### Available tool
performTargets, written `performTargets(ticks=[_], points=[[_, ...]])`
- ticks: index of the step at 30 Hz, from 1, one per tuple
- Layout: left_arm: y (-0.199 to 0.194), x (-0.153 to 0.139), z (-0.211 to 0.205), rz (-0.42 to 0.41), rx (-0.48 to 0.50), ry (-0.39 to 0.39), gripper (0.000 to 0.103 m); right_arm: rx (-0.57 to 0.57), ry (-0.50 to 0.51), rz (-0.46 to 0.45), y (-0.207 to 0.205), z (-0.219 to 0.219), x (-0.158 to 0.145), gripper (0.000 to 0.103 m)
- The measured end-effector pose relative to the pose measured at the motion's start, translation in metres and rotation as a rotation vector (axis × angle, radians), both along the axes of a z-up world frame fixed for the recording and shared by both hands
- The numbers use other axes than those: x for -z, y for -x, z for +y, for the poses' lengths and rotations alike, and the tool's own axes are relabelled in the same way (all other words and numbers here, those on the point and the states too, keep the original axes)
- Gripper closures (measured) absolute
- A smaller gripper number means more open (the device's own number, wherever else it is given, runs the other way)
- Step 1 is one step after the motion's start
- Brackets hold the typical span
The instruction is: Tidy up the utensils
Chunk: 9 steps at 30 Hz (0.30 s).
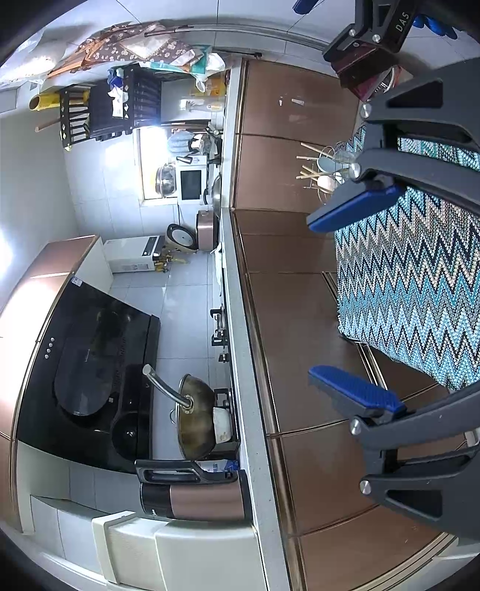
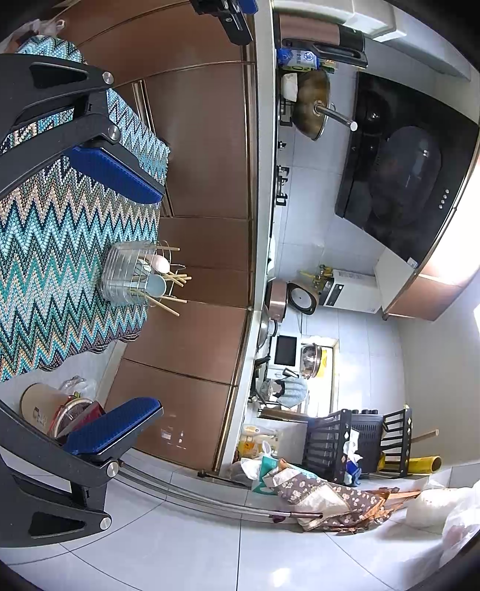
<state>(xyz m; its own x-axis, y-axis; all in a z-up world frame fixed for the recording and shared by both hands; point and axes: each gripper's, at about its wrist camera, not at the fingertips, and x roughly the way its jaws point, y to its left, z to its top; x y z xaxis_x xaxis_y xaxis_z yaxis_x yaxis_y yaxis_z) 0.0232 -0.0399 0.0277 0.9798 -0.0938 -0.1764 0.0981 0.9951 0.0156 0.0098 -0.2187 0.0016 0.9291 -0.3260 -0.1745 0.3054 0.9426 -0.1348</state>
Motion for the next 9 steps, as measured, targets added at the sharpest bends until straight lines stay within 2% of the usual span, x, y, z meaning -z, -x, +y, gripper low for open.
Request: performTargets(ticks=[9], points=[[-0.0027,0.0005,0.0043,0.012,0.002,0.01,0.03,0.002,0.0,0.0,0.0002,-0.0014,0.0004,0.0]])
